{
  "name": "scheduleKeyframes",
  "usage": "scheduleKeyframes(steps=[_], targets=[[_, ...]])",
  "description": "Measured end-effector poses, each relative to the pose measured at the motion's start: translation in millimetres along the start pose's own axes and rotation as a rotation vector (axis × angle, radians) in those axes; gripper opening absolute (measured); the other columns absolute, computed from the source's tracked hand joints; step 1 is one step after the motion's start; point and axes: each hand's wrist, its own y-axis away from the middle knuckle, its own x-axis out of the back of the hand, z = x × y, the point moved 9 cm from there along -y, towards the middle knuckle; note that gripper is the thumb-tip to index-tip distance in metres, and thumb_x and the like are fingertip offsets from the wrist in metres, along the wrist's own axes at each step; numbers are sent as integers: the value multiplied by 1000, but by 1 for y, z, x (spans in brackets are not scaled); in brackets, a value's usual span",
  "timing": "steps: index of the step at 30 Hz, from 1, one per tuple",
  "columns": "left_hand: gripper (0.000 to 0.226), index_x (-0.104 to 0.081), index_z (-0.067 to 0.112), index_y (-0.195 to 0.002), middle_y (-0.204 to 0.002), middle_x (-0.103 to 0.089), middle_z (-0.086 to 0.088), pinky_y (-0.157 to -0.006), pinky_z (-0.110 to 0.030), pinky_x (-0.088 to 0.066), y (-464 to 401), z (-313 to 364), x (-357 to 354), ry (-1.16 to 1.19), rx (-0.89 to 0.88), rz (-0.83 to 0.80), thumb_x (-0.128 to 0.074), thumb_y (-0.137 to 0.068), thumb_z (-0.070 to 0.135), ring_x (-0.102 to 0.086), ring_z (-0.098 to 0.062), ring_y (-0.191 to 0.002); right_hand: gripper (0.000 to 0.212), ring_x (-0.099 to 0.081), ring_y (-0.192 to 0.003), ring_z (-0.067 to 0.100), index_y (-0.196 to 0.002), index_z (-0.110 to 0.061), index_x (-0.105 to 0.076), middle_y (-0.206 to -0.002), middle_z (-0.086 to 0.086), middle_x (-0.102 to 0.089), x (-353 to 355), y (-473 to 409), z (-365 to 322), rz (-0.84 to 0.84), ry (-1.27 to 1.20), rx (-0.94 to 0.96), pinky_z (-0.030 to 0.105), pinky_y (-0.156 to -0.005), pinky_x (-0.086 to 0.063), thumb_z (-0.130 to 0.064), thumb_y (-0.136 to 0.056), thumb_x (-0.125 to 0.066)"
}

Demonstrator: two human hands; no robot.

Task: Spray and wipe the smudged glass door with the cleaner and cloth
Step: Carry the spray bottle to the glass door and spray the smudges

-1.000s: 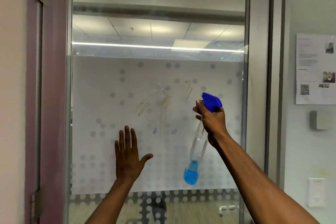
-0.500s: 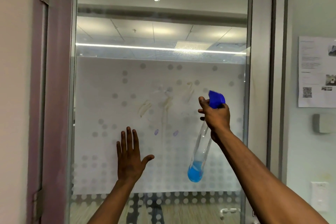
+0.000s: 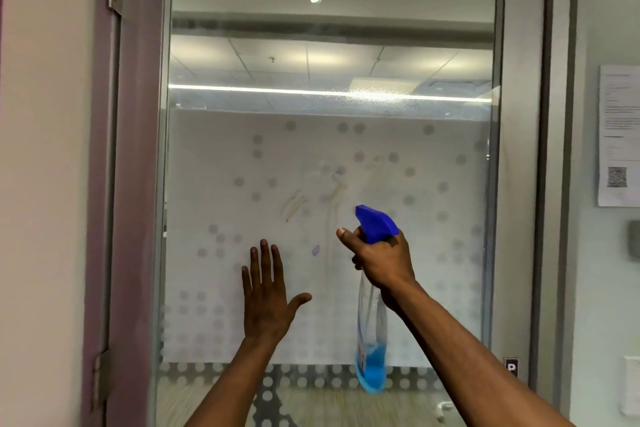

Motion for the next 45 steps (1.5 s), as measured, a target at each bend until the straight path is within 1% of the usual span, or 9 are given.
scheduleKeyframes(steps=[4, 10, 17, 22, 29, 36, 40, 42, 45], targets=[[124, 20, 16, -158, -167, 27, -8, -127, -51, 0, 0, 1, 1, 8, 11, -17, -43, -77, 86, 17, -30, -157, 28, -60, -60, 19, -68, -20, -62, -60, 0, -61, -14, 16, -1, -3, -25, -3, 37, -67, -56, -28, -82, -84], [123, 21, 17, -157, -167, 28, -7, -128, -51, -1, 1, 2, 3, 28, 5, -7, -46, -78, 84, 18, -29, -157, 21, -69, -68, 17, -90, -17, -68, -76, 2, -69, -35, 37, -3, -169, -62, 22, 17, -58, -53, -28, -83, -84], [124, 21, 16, -157, -166, 28, -8, -128, -50, 0, 2, 4, 5, 20, 8, -12, -46, -79, 84, 19, -30, -156, 22, -61, -58, 16, -74, -21, -64, -60, -2, -63, -14, 56, 25, -18, 100, 0, 42, -67, -61, -29, -82, -83], [125, 21, 17, -157, -166, 29, -7, -127, -49, 1, 4, 4, 7, 27, 11, -20, -51, -78, 82, 20, -29, -156, 23, -65, -69, 15, -89, -20, -66, -76, -3, -69, 15, 66, 32, 125, 186, 36, 23, -63, -50, -35, -82, -82], [123, 25, 19, -156, -164, 34, -3, -129, -51, -5, 12, 1, 7, 36, -31, -75, -64, -84, 65, 24, -26, -155, 28, -57, -57, 18, -72, -15, -60, -63, 2, -63, 45, 72, 54, 282, 196, -44, 27, -59, -45, -32, -83, -80], [112, 19, 22, -158, -167, 29, -1, -128, -46, 0, 45, -4, -5, 150, 36, -66, -59, -89, 61, 21, -25, -156, 22, -70, -78, 15, -93, -28, -65, -86, -8, -72, 39, 87, 69, 181, 84, -70, 34, -75, -59, -34, -82, -83], [94, -15, 24, -161, -170, -12, -1, -126, -42, -16, 87, 17, -17, 325, 107, -87, -53, -87, 68, -6, -23, -158, 21, -73, -74, 26, -96, -25, -71, -85, 0, -75, 45, 102, 92, 156, -67, -173, 41, -70, -63, -32, -81, -84], [82, -40, 29, -151, -161, -36, -1, -123, -40, -26, 114, 36, -25, 484, 183, -165, -51, -85, 75, -24, -20, -154, 16, -70, -64, 26, -93, -23, -73, -82, 9, -74, 52, 110, 96, 140, -136, -186, 33, -59, -59, -25, -82, -84], [80, -57, 37, -135, -144, -56, 9, -113, -29, -41, 157, 77, -29, 758, 243, -356, -44, -75, 88, -46, -11, -140, 14, -62, -56, 23, -94, -17, -73, -74, 19, -67, 69, 122, 94, 106, -188, -154, 25, -54, -55, -16, -84, -82]])
